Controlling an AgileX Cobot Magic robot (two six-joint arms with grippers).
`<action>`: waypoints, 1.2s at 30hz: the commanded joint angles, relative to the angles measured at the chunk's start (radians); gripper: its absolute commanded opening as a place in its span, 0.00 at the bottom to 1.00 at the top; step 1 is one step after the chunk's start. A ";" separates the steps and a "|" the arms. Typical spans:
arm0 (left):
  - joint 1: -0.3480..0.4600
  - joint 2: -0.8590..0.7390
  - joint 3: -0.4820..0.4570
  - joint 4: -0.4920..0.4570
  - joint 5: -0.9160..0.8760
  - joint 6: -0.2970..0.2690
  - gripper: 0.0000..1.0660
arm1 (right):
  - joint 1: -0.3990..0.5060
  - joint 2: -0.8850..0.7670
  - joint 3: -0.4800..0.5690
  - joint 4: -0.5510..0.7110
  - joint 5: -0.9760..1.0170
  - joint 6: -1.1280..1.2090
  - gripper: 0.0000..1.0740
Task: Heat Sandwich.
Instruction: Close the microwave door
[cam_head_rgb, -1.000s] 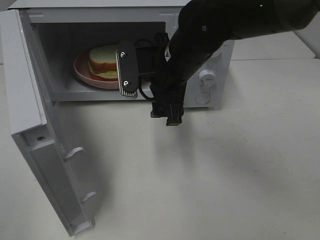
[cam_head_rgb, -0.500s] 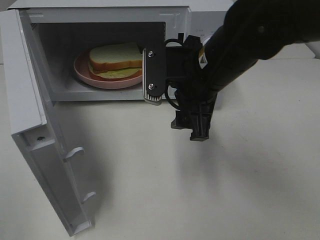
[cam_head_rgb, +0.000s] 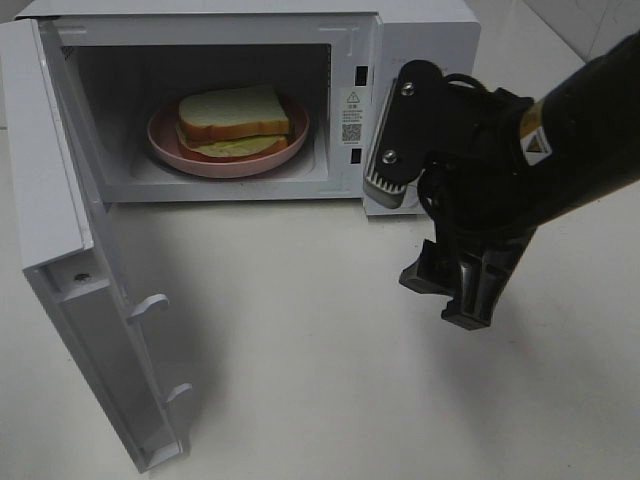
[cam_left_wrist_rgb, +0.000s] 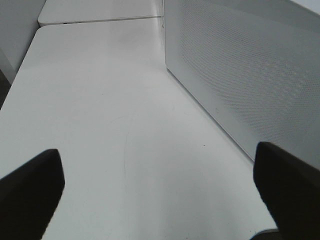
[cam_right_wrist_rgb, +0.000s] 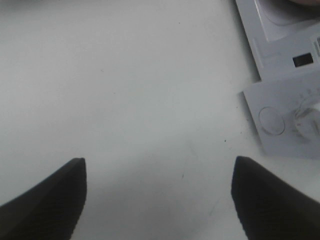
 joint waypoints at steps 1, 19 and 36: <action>-0.005 -0.026 0.003 -0.007 -0.004 -0.003 0.92 | -0.002 -0.072 0.034 0.005 0.042 0.120 0.71; -0.005 -0.026 0.003 -0.007 -0.004 -0.003 0.92 | -0.002 -0.423 0.115 0.006 0.442 0.512 0.71; -0.005 -0.026 0.003 -0.007 -0.004 -0.003 0.92 | -0.002 -0.737 0.115 0.006 0.764 0.580 0.71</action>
